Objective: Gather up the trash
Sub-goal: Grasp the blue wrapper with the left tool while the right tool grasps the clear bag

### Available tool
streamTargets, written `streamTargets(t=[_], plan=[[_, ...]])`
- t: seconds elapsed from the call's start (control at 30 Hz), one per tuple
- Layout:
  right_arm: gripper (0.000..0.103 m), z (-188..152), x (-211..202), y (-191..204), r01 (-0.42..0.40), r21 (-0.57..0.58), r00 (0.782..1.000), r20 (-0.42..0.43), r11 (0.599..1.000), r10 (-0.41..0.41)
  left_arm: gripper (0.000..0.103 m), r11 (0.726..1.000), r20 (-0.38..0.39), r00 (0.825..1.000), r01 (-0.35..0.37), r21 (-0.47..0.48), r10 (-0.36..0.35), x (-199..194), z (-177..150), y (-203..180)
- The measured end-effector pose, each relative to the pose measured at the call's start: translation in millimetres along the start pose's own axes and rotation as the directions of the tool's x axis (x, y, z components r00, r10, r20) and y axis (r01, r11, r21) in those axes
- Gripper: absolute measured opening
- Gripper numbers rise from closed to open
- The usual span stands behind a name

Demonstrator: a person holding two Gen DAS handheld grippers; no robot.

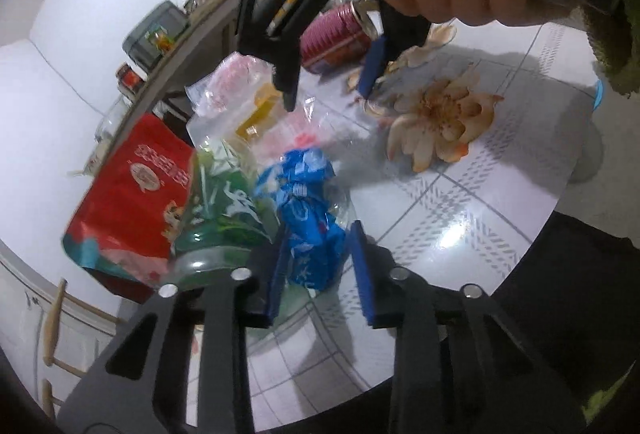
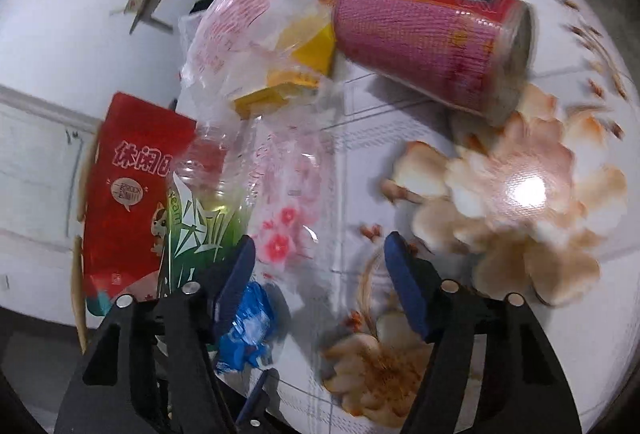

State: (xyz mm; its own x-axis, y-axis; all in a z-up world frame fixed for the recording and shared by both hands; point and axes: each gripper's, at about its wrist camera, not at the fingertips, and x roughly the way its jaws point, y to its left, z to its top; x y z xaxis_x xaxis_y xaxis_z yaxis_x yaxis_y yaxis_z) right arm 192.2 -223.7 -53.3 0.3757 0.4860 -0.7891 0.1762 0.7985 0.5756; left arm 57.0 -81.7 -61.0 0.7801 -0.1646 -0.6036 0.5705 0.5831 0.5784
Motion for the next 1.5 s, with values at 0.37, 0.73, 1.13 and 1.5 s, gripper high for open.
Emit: streamTargets(t=[0.37, 0.73, 1.13, 1.5], plan=[[0.013, -11.5, 10.1, 32.6, 0.207, -0.211, 0.978, 0.007, 0.955, -0.21, 0.004, 0.997, -0.027, 0.998, 0.056, -0.053, -0.058, 5.1, 0.6, 2.7], [0.005, -57.2, -51.1, -27.2, 0.239, -0.105, 0.971, 0.054, 0.965, -0.235, 0.001, 0.977, -0.029, 0.984, 0.171, -0.13, -0.177, -12.2, 0.5, 2.9], [0.006, -123.1, -133.9, -101.3, 0.205, 0.111, 0.965, 0.145, 0.972, -0.22, 0.013, 0.911, -0.026, 0.941, 0.318, -0.263, -0.336, -23.4, -0.5, 9.5], [0.041, -117.3, -130.1, -90.1, 0.233, 0.019, 0.95, 0.209, 0.972, -0.232, 0.044, 0.905, 0.035, 0.943, 0.328, -0.27, -0.332, -21.2, 15.9, 34.7]])
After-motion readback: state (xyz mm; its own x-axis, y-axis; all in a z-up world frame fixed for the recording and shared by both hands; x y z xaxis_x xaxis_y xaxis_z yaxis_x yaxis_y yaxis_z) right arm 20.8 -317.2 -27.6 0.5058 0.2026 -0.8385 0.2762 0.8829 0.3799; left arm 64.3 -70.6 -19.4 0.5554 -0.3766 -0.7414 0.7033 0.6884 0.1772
